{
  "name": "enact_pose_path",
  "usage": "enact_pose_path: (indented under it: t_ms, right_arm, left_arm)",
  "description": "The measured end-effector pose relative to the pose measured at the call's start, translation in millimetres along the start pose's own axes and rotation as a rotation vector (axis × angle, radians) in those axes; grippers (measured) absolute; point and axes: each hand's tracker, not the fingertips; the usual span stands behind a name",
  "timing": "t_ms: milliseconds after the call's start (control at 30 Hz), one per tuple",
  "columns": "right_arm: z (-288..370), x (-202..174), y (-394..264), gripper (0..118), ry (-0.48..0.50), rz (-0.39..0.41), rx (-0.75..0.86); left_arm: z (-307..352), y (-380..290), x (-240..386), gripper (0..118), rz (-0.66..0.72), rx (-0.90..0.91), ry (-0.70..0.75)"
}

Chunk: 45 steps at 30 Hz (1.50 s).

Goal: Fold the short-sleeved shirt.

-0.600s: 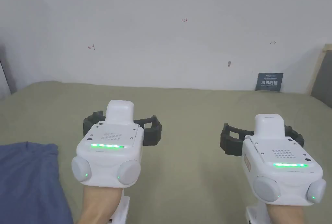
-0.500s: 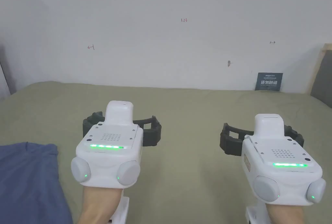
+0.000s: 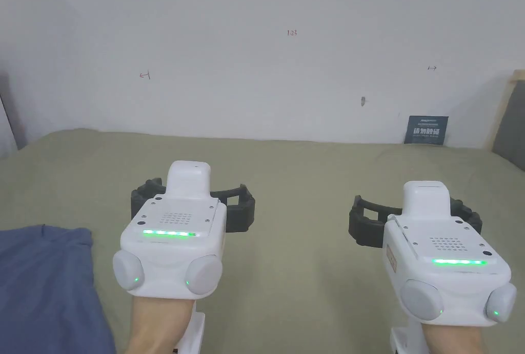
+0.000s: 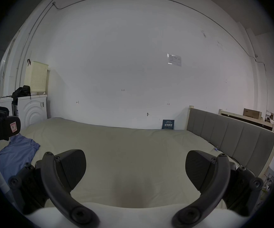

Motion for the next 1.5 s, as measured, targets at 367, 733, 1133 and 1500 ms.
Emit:
enact_pose_path:
  t_ms: [367,733,1133,1500]
  right_arm:
    - [-0.3,-0.2,-0.6,118,0.000,0.003,-0.003]
    - [0.0,-0.6,-2.0,118,0.001,0.002,-0.007]
    - [0.4,1.4,-3.0,118,-0.003,-0.005,-0.011]
    - [0.0,0.8,-5.0,118,-0.008,-0.011,-0.016]
  left_arm:
    - [0.9,-0.4,-1.0,118,0.004,0.000,0.006]
    - [1.4,-1.9,-1.5,118,0.006,-0.005,0.007]
    - [4.2,-1.7,0.0,118,0.007,-0.005,0.008]
    - [8.4,-1.8,-0.9,118,0.005,-0.005,0.007]
